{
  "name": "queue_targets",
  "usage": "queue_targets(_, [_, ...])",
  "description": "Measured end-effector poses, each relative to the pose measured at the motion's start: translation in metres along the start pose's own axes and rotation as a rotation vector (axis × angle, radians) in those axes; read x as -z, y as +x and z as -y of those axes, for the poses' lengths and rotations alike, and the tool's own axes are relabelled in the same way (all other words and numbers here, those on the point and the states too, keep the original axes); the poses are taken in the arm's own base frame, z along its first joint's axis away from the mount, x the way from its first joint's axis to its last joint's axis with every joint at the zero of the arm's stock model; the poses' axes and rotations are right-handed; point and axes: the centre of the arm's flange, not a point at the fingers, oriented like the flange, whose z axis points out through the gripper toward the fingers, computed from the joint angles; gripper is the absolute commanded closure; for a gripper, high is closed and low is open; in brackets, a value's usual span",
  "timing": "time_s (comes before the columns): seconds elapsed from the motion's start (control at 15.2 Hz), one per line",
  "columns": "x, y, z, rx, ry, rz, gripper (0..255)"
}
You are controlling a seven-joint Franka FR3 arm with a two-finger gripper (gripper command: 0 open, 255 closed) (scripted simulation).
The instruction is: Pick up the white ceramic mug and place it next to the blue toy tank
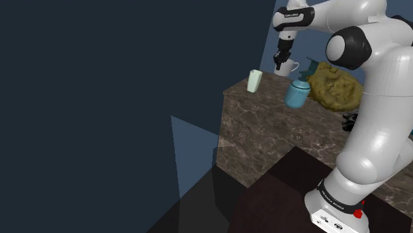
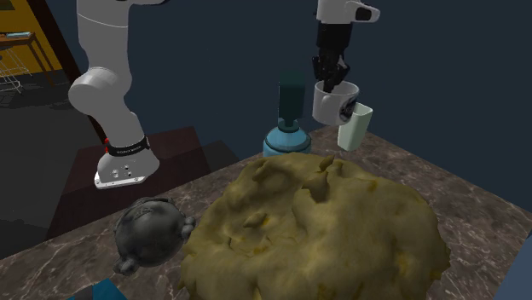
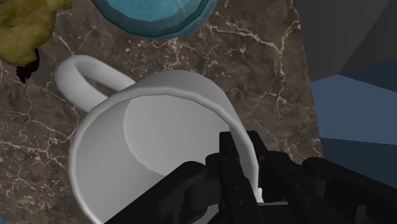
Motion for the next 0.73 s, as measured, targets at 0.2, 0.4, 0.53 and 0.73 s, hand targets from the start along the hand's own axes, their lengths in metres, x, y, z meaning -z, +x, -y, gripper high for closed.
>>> queue_targets(0.2, [0.018, -0.001, -0.002, 0.000, 0.000, 0.000, 255])
queue_targets(0.4, [0.033, 0.000, -0.003, 0.000, 0.000, 0.000, 255])
queue_targets(0.53, [0.043, 0.000, -0.003, 0.000, 0.000, 0.000, 255])
queue_targets(0.73, [0.060, -0.003, -0.005, 0.000, 0.000, 0.000, 255])
